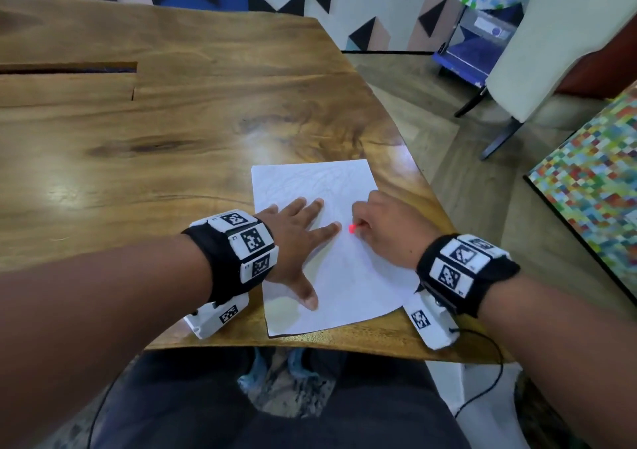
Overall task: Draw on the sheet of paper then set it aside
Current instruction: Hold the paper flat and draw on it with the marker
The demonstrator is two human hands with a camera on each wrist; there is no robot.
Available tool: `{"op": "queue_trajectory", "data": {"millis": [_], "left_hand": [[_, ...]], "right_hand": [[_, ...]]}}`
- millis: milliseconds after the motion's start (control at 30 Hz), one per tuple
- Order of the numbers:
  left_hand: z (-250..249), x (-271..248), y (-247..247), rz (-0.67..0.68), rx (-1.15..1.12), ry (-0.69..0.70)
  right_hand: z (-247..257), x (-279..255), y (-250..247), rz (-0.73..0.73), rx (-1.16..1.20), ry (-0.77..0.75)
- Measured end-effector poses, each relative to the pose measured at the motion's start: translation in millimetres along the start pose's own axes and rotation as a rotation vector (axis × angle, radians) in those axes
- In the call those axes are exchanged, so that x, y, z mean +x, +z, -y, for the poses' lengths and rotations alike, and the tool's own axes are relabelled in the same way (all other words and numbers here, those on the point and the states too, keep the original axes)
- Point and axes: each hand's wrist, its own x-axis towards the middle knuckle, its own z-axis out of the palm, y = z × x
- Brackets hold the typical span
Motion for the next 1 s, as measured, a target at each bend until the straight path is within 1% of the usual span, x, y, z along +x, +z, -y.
{"op": "queue_trajectory", "data": {"millis": [33,100,133,200,233,300,367,433,467,533,633,667,700,733,833,867,900,933,1000], "left_hand": [[0,0,0,0.000,0.003,-0.002],[1,1,0,0.002,0.002,-0.005],[0,1,0,0.003,-0.001,-0.006],[-1,1,0,0.006,-0.002,-0.008],[-1,1,-1,0.008,0.001,-0.009],[-2,1,-1,0.015,0.001,-0.011],[-3,1,-1,0.016,-0.004,-0.016],[-4,0,-3,0.020,-0.008,-0.023],[-5,-1,-3,0.022,-0.011,-0.027],[-7,-1,-5,0.025,-0.015,-0.034],[-9,0,-8,0.040,-0.016,-0.035],[-10,1,-9,0.045,-0.016,-0.034],[-10,1,-9,0.050,-0.014,-0.033],[-10,1,-9,0.051,-0.011,-0.033],[-10,0,-9,0.053,-0.002,-0.034],[-10,0,-10,0.057,-0.002,-0.036],[-10,0,-10,0.061,-0.003,-0.037],[-11,0,-11,0.064,-0.005,-0.037],[-11,0,-12,0.069,-0.006,-0.037]], "right_hand": [[-3,3,1,-0.022,-0.010,0.022],[5,-4,3,-0.021,-0.001,-0.004],[13,-11,6,0.017,0.011,-0.054],[32,-29,10,0.137,0.045,-0.167],[36,-33,10,0.176,0.059,-0.194],[32,-27,8,0.132,0.047,-0.186],[17,-11,5,0.056,0.025,-0.093],[3,2,-1,0.013,-0.011,-0.001],[0,4,-1,0.000,-0.018,0.001],[3,-5,0,0.018,-0.031,-0.080],[20,-33,6,0.130,-0.015,-0.267],[22,-37,9,0.138,-0.013,-0.313],[22,-35,9,0.127,-0.028,-0.321],[17,-28,7,0.105,-0.039,-0.292],[-6,0,-3,0.035,-0.074,-0.116],[-13,5,-4,0.020,-0.089,-0.090],[-15,5,-3,0.013,-0.096,-0.098],[-11,0,-3,0.016,-0.085,-0.140],[6,-20,1,0.076,-0.047,-0.268]]}}
